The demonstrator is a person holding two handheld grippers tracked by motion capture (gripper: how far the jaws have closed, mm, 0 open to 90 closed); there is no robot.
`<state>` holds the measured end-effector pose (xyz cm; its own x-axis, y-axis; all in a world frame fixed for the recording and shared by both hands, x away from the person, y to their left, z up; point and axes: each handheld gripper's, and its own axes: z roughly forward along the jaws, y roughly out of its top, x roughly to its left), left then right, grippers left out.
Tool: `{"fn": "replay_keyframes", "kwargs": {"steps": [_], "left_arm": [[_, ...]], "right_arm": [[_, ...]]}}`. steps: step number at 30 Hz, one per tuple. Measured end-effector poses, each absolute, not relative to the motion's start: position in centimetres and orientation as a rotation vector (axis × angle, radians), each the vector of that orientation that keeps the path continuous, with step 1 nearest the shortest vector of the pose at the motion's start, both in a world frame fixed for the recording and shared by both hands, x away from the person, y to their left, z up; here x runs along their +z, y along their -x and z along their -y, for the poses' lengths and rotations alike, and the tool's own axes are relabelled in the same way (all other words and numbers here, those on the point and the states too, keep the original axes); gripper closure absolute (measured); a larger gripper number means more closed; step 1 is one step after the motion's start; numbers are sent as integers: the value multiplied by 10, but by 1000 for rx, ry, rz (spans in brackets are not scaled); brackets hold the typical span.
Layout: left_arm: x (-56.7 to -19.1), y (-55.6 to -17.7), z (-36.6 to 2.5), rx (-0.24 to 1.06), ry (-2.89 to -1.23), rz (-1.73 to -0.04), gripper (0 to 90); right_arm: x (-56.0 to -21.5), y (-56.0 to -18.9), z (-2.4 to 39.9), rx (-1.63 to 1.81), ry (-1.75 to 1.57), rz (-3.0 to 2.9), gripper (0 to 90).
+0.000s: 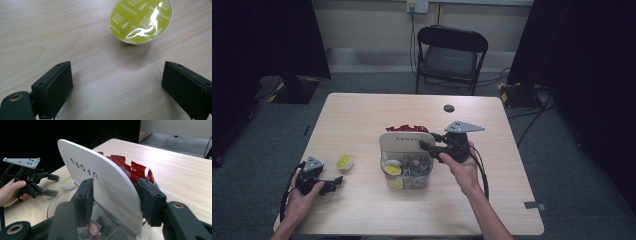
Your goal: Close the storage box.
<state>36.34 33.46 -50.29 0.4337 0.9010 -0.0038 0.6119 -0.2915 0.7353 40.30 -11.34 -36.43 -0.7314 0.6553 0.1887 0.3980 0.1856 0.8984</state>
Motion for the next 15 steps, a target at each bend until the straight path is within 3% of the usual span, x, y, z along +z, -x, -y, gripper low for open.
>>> {"fn": "replay_keyframes", "kwargs": {"steps": [15], "left_arm": [[-503,-363,-334,552,-2011,-1273,94]], "right_arm": [[-365,-396,114,1565,-1011,-2247,471]]}}
